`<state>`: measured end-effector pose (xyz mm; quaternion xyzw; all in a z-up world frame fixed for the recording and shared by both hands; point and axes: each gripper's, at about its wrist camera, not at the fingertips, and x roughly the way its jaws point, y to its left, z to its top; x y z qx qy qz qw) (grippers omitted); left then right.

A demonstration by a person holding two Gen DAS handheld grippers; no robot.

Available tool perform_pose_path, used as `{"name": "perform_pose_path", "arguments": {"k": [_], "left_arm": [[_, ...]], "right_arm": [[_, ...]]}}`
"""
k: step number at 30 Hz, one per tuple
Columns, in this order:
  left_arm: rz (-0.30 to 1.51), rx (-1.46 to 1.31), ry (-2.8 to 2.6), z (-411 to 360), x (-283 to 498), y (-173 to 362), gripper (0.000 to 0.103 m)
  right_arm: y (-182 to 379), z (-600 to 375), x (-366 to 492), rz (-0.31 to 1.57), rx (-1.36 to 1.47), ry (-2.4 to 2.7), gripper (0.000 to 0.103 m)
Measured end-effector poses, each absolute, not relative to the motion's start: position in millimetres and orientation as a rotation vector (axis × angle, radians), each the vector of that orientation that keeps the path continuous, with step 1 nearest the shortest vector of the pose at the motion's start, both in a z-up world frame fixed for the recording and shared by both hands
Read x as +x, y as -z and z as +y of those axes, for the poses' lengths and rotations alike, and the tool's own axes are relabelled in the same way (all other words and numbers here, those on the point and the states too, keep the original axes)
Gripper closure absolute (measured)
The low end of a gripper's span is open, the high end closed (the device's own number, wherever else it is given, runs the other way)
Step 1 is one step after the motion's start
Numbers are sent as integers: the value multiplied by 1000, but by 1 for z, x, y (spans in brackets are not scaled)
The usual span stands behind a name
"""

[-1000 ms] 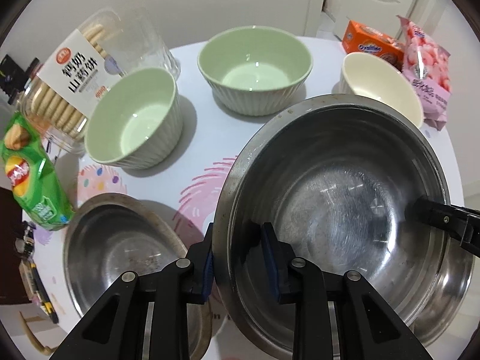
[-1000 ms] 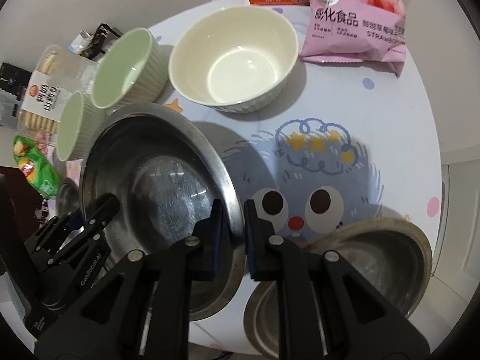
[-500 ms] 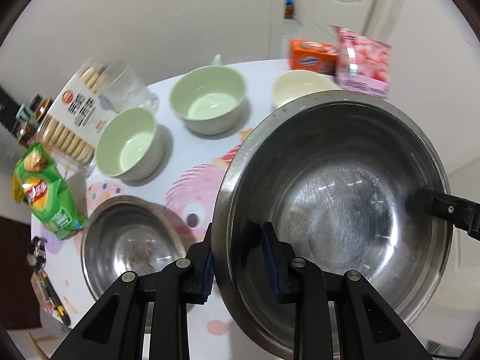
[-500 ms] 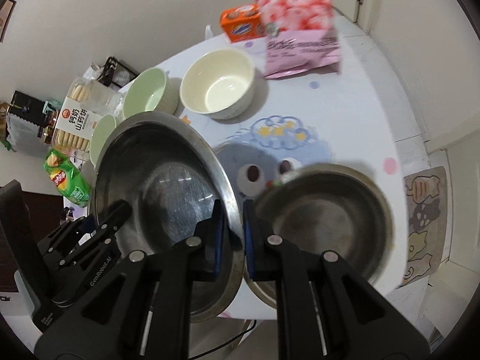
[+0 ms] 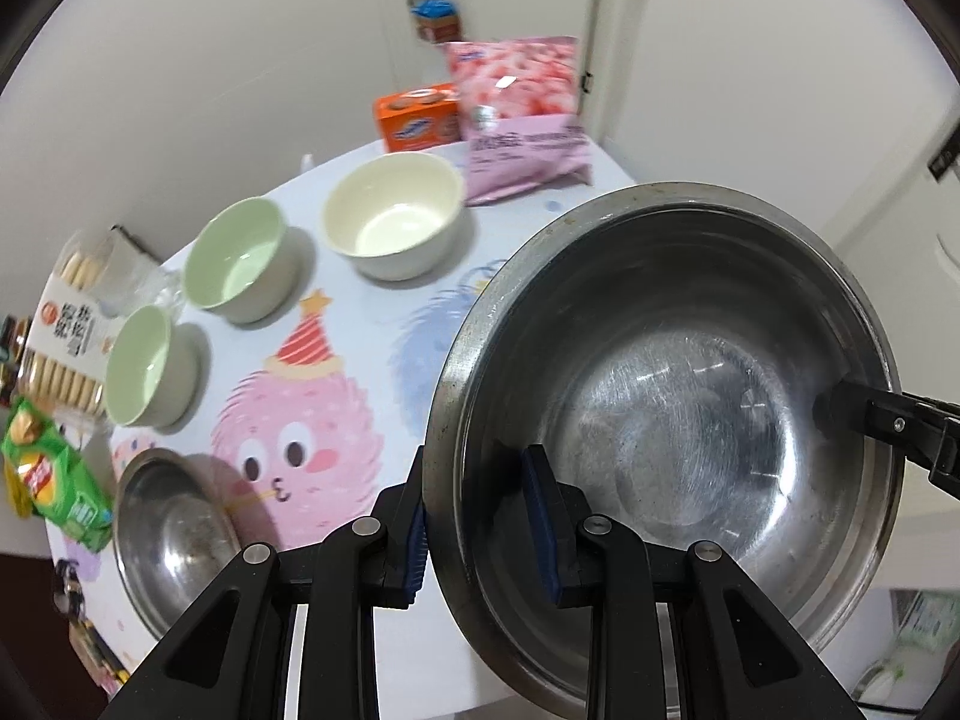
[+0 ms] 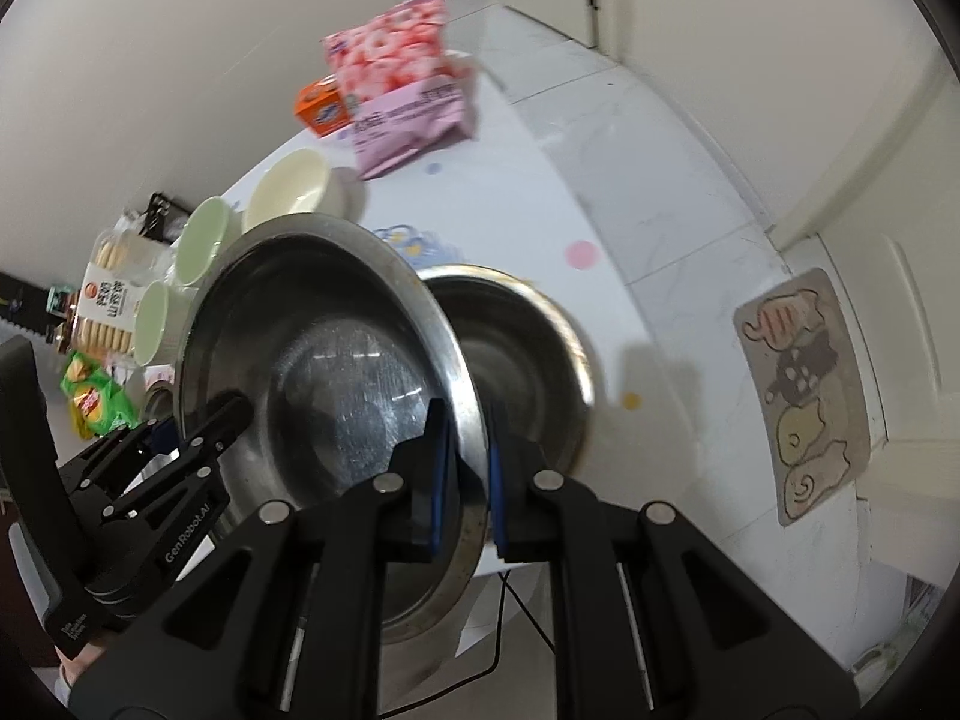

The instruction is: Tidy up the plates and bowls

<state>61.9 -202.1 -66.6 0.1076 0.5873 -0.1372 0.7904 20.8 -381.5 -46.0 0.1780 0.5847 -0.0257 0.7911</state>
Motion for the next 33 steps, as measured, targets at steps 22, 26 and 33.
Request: {"name": "perform_pose_path", "arguments": {"k": [22,26,33], "left_arm": [[1325,262,298,-221,65,103,74],[1340,265,294,-221,67,117,73],[1334,276,263,-222,70,129,62]], "right_arm": [[86,-403,26,1321,370,74,89],[100,-403,30,1344,371,78,89],[113,-408,31,1349,382,123,74]]}}
